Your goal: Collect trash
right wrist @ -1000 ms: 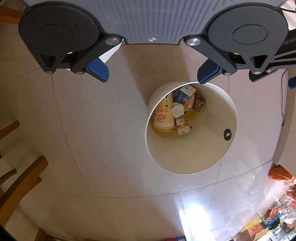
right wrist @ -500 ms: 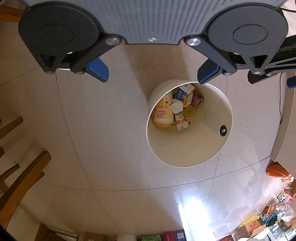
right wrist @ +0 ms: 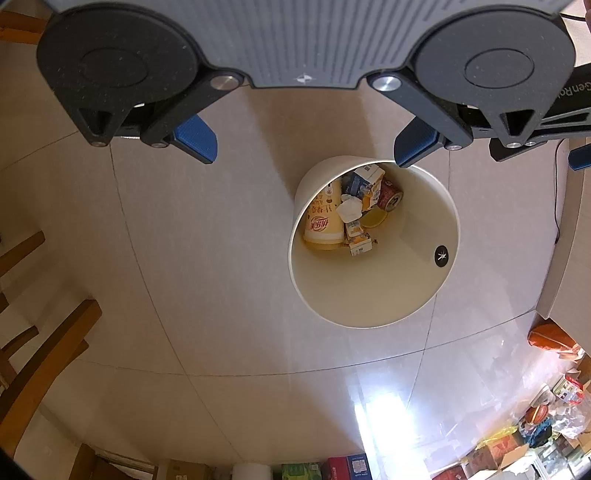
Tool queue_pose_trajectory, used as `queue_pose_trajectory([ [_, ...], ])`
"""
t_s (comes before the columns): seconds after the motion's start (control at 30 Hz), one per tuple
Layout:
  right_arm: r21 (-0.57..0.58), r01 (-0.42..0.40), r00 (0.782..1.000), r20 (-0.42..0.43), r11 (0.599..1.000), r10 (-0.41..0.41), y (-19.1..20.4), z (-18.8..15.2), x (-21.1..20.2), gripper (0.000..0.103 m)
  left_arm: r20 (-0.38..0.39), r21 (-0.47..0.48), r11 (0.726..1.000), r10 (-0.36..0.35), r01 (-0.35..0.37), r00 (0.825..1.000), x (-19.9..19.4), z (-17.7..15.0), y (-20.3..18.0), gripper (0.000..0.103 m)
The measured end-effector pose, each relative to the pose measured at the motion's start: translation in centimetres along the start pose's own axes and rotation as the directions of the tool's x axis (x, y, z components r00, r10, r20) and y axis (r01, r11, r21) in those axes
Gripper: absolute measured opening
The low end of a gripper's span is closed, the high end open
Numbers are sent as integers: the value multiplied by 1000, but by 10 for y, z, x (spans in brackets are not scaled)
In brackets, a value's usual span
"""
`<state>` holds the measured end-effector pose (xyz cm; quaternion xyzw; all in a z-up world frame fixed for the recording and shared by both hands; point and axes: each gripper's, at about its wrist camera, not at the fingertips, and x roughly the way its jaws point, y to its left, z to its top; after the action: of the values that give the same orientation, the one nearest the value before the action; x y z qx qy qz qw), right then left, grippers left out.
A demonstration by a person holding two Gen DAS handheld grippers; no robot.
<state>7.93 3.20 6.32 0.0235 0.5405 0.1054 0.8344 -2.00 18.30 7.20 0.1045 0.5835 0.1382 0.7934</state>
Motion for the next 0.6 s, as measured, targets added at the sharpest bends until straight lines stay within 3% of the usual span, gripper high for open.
queue_pose_trajectory([
  [0.6, 19, -5, 1000, 0, 1000, 5, 0, 0, -1, 103, -5, -5, 1000, -1, 1, 1000, -1, -1, 1, 97],
])
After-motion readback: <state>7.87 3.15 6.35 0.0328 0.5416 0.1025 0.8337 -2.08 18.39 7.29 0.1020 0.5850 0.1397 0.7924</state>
